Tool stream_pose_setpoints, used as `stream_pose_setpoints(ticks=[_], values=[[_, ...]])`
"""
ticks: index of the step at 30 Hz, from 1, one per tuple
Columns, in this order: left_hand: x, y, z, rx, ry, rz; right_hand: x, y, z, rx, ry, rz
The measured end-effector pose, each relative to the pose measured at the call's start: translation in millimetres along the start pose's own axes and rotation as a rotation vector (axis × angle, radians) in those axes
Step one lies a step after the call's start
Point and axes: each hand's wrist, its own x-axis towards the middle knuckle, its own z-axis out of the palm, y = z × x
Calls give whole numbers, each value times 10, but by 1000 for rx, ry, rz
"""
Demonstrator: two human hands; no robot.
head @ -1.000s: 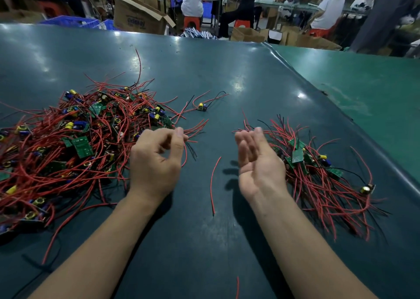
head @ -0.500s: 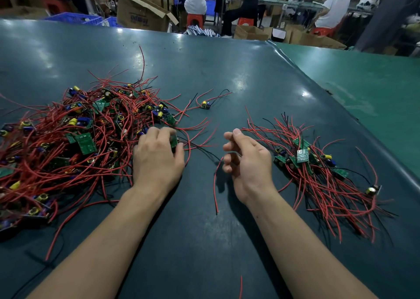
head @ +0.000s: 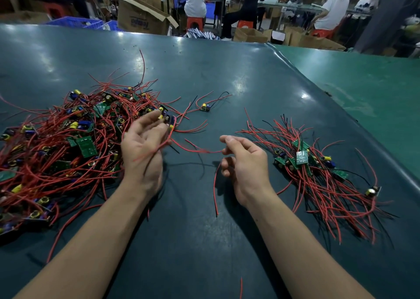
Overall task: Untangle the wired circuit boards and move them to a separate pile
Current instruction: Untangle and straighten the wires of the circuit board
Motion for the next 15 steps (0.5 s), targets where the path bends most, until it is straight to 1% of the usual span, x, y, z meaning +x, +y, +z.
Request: stream_pose_setpoints(ticks=[1, 3, 5, 8, 10, 12, 15], values=[[-16, 10, 23, -85, -62, -126, -5, -2, 7, 2, -6, -3], [-47, 10, 51, -172, -148, -292, -19, -4, 19, 8, -49, -8], [-66, 11, 55, -227, -217, -396, -34, -5, 24, -6, -117, -8], [-60, 26, 26, -291, -264, -493, -55, 10, 23, -116, -243, -34], [-56, 25, 10, -316, -297, -524, -61, 40, 20, -258, -271, -159], [-63, 19, 17, -339, -330, -540, -66, 71, 21, -423, -264, -352], [-74, 0, 37, -321, -336, -522, -87, 105, 26, -551, -256, -566]])
